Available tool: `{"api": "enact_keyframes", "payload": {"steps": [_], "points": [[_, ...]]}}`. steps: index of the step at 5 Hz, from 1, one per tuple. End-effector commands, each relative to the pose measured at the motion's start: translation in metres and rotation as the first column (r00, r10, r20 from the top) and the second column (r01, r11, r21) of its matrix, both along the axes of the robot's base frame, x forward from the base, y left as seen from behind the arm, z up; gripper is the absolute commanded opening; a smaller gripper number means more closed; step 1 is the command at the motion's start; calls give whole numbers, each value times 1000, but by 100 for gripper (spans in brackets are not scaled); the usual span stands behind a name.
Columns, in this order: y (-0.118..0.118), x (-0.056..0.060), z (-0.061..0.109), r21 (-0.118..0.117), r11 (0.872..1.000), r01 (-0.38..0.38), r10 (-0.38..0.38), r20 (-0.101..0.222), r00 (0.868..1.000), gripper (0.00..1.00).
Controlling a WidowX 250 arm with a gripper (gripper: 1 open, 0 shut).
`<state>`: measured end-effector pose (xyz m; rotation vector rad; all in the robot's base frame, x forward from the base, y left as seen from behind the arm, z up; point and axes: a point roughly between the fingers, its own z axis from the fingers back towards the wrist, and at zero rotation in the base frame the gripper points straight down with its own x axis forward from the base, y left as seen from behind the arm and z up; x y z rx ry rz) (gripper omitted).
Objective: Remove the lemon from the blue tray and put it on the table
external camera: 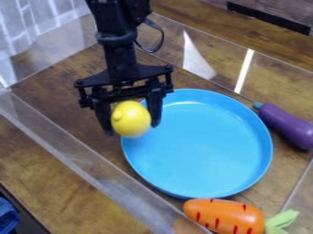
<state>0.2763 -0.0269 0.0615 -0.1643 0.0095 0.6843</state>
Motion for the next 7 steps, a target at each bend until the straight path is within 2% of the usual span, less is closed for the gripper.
{"api": "enact_keyframes", "payload": {"steps": [1, 2, 3, 4, 6, 7], "points": [[10, 7, 11, 19, 998, 64, -65, 67, 996, 0], [2, 11, 15, 41, 996, 79, -82, 86, 993, 0], [-8, 15, 18, 49, 994, 94, -99, 104, 990, 0], [-17, 12, 37, 66, 993, 97, -105, 126, 987, 0], [-34, 5, 61, 79, 995, 64, -75, 156, 985, 0], [-33, 10, 60, 108, 989, 103, -120, 162, 979, 0]]}}
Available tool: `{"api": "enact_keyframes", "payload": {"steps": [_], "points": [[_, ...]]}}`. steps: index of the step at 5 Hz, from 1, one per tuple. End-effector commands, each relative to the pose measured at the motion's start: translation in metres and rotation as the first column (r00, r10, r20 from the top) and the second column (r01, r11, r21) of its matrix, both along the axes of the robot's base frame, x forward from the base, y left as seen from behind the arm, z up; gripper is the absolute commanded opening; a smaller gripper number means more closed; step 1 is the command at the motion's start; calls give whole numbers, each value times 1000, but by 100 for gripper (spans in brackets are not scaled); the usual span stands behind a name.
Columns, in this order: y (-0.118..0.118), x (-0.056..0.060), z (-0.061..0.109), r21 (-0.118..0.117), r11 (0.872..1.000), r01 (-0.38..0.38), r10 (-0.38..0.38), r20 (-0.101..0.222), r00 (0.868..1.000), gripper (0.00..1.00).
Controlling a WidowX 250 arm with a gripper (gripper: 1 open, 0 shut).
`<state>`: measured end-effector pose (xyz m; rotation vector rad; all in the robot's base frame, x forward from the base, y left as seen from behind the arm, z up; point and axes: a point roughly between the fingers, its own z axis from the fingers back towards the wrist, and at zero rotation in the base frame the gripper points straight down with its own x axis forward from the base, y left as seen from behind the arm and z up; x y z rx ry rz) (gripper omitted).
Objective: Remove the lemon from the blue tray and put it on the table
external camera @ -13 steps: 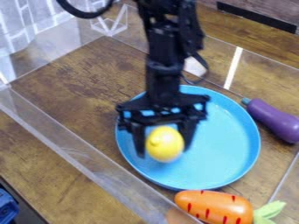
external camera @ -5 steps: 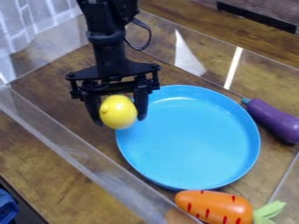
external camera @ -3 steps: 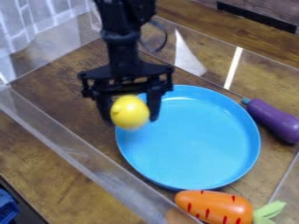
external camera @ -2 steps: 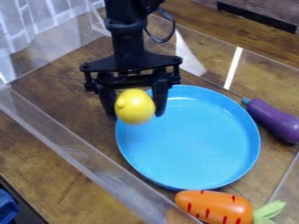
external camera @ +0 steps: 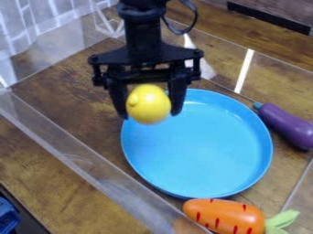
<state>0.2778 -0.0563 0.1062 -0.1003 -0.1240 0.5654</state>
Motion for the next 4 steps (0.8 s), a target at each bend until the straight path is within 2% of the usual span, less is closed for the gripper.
{"api": "enact_keyframes", "payload": {"steps": [1, 2, 3, 4], "points": [[16, 14, 30, 30, 1000, -5, 3, 82, 997, 0], [46, 19, 43, 68, 997, -27, 19, 118, 993, 0], [69, 17, 51, 77, 997, 6, -17, 142, 990, 0], [74, -2, 47, 91, 991, 99, -112, 160, 981, 0]]}}
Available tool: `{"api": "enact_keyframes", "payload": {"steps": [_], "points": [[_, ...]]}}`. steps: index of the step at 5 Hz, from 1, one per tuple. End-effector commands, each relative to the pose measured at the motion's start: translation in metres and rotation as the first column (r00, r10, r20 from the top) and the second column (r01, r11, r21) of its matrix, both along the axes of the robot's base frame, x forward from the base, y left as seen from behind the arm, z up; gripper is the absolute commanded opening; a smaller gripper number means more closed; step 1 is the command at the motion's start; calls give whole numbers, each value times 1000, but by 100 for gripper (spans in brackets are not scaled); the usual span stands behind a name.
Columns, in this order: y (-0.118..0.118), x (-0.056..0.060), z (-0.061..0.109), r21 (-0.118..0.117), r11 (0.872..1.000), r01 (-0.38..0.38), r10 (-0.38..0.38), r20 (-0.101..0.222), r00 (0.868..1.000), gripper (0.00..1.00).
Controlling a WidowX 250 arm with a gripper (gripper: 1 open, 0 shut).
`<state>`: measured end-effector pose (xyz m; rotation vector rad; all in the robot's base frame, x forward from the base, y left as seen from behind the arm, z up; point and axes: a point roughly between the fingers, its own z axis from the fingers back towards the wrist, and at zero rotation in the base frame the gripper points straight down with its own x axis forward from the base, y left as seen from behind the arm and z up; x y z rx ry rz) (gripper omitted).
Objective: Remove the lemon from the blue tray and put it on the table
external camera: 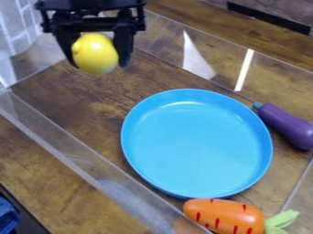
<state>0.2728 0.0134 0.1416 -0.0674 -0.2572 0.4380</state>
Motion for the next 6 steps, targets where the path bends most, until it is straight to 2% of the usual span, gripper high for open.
{"api": "enact_keyframes", "payload": {"steps": [1, 3, 4, 5, 6], "points": [[-4, 1, -3, 23, 1000, 18, -19, 26, 999, 0], [41, 11, -29, 30, 998, 51, -52, 33, 998, 0], [48, 10, -38, 38, 998, 44, -45, 31, 998, 0], [32, 19, -43, 26, 998, 55, -56, 42, 998, 0], [30, 25, -50, 16, 988, 152, -152, 51, 987, 0]]}}
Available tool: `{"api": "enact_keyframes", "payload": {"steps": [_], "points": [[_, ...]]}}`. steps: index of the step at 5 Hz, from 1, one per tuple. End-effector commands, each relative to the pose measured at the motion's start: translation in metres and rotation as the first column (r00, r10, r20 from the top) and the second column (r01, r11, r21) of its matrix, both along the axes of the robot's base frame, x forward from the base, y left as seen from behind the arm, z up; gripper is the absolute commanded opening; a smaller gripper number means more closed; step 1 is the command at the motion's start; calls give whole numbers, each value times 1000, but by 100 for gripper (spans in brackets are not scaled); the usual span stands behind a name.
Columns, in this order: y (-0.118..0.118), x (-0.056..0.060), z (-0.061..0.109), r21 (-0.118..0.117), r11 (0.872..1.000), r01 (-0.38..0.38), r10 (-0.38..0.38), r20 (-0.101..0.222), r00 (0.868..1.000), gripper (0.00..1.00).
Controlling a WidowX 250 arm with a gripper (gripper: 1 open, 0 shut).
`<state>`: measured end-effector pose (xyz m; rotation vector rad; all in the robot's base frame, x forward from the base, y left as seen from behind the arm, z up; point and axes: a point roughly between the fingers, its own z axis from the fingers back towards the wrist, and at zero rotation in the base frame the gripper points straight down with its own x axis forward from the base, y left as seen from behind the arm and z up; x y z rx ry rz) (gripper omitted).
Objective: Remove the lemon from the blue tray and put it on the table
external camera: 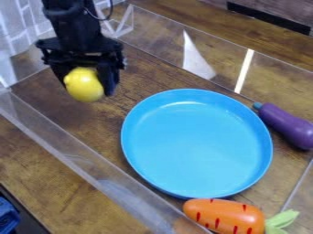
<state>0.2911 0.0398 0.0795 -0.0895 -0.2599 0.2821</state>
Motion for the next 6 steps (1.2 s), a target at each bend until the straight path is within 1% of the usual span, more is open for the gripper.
{"api": "enact_keyframes", "payload": {"steps": [1, 2, 3, 4, 5, 6], "points": [[13, 8, 9, 23, 995, 93, -94, 64, 993, 0], [25, 12, 1, 40, 984, 174, -177, 78, 981, 0], [29, 11, 9, 55, 973, 222, -227, 96, 969, 0], [30, 13, 13, 61, 963, 263, -269, 114, 956, 0], [28, 19, 22, 67, 968, 241, -248, 127, 961, 0], [22, 22, 33, 72, 970, 231, -239, 142, 961, 0]]}}
